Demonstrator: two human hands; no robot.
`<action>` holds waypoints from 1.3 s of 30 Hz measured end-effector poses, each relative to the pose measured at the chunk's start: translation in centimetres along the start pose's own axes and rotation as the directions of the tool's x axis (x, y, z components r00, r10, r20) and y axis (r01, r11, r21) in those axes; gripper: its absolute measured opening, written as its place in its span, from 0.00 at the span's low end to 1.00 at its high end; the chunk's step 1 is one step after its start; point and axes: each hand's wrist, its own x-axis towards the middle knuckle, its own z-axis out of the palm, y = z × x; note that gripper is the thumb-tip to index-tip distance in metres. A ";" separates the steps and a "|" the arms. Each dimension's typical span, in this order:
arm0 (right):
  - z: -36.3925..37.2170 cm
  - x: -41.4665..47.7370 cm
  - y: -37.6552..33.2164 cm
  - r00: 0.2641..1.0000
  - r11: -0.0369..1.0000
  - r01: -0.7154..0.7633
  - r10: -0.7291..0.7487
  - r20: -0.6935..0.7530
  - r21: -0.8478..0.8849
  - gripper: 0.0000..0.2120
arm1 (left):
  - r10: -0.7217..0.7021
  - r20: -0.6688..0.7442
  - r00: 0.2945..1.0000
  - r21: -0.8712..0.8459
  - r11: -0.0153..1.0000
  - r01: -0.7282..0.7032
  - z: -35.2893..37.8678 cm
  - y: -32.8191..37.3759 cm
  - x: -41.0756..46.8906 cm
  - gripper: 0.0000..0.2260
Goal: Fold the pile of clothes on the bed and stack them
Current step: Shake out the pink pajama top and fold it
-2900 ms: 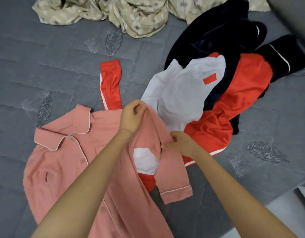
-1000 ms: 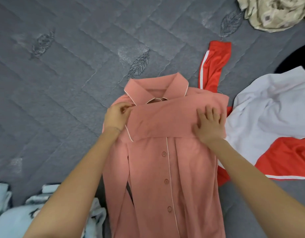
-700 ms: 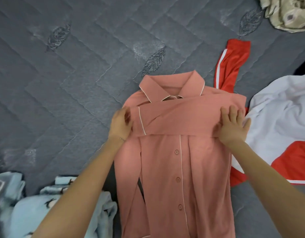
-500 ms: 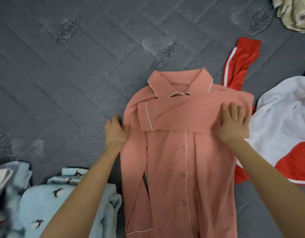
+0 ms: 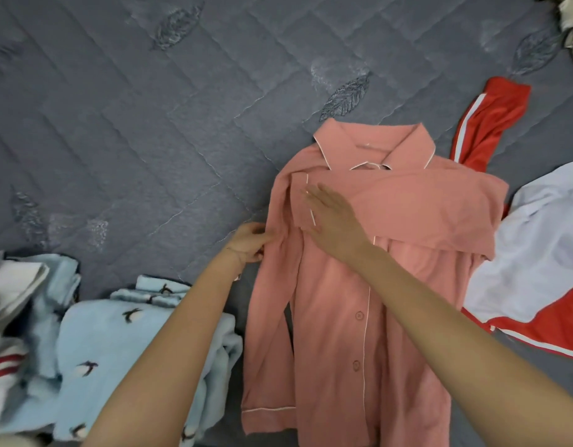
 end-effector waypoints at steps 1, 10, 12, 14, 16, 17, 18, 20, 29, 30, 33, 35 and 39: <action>0.1 0.3 -0.8 0.998 0.998 0.054 -0.054 0.034 -0.016 0.30 | 0.002 0.012 1.000 -0.005 1.000 -0.002 -0.2 -0.4 0.0 0.08; 2.8 2.1 -7.2 0.916 0.935 0.334 -0.291 0.277 -0.123 0.31 | 0.160 -0.070 0.985 -0.124 0.978 -0.168 -2.2 -3.5 -2.0 0.08; 3.0 2.5 -8.2 0.896 0.928 0.347 -0.286 0.341 -0.134 0.29 | 0.328 -0.039 0.944 -0.085 0.940 -0.330 -2.6 -4.1 -2.3 0.12; 2.9 3.1 -8.7 0.898 0.930 0.336 -0.268 0.350 -0.149 0.27 | 0.392 -0.013 0.920 -0.117 0.913 -0.390 -2.9 -4.4 -2.7 0.12; 2.6 3.7 -8.9 0.897 0.922 0.349 -0.276 0.344 -0.169 0.21 | 0.358 -0.009 0.934 -0.171 0.919 -0.354 -3.4 -4.4 -3.2 0.05; 2.4 4.1 -8.8 0.896 0.919 0.358 -0.289 0.337 -0.164 0.17 | 0.328 -0.017 0.945 -0.183 0.928 -0.325 -3.6 -4.6 -3.1 0.07; 2.1 4.4 -8.6 0.898 0.927 0.349 -0.289 0.333 -0.136 0.13 | 0.299 -0.006 0.954 -0.172 0.940 -0.295 -3.8 -4.7 -3.2 0.10; 1.6 4.8 -8.0 0.911 0.957 0.288 -0.260 0.322 -0.044 0.08 | 0.258 0.072 0.963 -0.147 0.958 -0.246 -4.2 -5.1 -3.4 0.12; -0.4 6.4 -6.9 0.998 0.998 0.041 -0.039 0.042 -0.048 0.06 | 0.351 0.157 0.923 0.218 0.899 -0.379 -9.4 -5.2 -4.0 0.16; -0.4 6.6 -7.5 0.992 0.995 0.090 -0.085 0.098 -0.048 0.08 | 0.397 0.157 0.904 0.225 0.877 -0.424 -10.1 -4.6 -4.2 0.19; -0.1 7.0 -10.3 0.931 0.971 0.238 -0.220 0.290 -0.027 0.22 | 0.480 0.189 0.857 0.262 0.816 -0.515 -11.6 -2.9 -4.6 0.20; 0.0 7.3 -12.1 0.905 0.962 0.270 -0.264 0.333 0.029 0.23 | 0.492 0.197 0.848 0.235 0.816 -0.528 -12.5 -1.7 -4.9 0.14; -1.2 8.2 -13.6 0.945 0.968 0.218 -0.241 0.223 0.121 0.09 | 0.416 0.237 0.878 0.198 0.864 -0.463 -15.1 -0.1 -5.1 0.05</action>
